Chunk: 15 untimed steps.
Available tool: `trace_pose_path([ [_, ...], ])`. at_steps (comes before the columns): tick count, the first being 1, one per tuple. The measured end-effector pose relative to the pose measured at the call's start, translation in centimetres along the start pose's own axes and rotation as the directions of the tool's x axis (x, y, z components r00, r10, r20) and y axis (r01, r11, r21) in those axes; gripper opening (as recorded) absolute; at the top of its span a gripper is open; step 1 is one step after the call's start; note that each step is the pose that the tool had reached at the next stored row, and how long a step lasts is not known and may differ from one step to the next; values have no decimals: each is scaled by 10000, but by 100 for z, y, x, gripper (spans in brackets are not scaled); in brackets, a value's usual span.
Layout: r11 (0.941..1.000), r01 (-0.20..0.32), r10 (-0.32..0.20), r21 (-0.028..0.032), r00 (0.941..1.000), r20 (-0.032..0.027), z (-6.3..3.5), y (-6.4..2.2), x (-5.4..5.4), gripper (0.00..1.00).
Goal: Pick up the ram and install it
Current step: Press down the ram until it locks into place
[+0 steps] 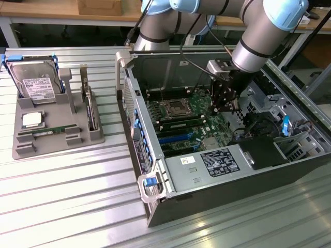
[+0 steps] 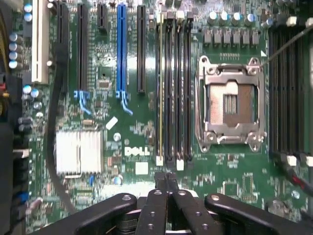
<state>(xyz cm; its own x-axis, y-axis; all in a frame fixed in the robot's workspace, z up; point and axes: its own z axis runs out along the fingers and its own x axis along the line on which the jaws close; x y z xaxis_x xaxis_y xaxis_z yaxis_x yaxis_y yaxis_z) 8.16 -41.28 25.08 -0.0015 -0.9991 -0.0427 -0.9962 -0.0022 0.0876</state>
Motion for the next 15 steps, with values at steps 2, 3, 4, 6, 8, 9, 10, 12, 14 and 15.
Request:
trace_pose_path([
  [2,10000,-1,1,0,10000,-1,-134,-7,-5,10],
  [3,10000,-1,1,0,10000,0,-182,-3,-8,10],
  [4,10000,-1,1,1,10000,3,-202,-1,-9,10],
  [6,10000,0,0,0,10000,2,-202,-1,-8,10],
  [8,10000,0,0,0,10000,0,-203,-1,-8,10],
  [9,10000,0,0,0,10000,0,-203,-2,-8,10],
  [10,10000,0,0,0,10000,1,-203,-1,-8,10],
  [12,10000,-1,1,0,10000,0,-203,-1,-8,10],
  [14,9999,-124,124,5,9999,11,-203,-2,-9,10],
  [15,9998,-191,191,8,9998,17,-203,-2,-9,10],
])
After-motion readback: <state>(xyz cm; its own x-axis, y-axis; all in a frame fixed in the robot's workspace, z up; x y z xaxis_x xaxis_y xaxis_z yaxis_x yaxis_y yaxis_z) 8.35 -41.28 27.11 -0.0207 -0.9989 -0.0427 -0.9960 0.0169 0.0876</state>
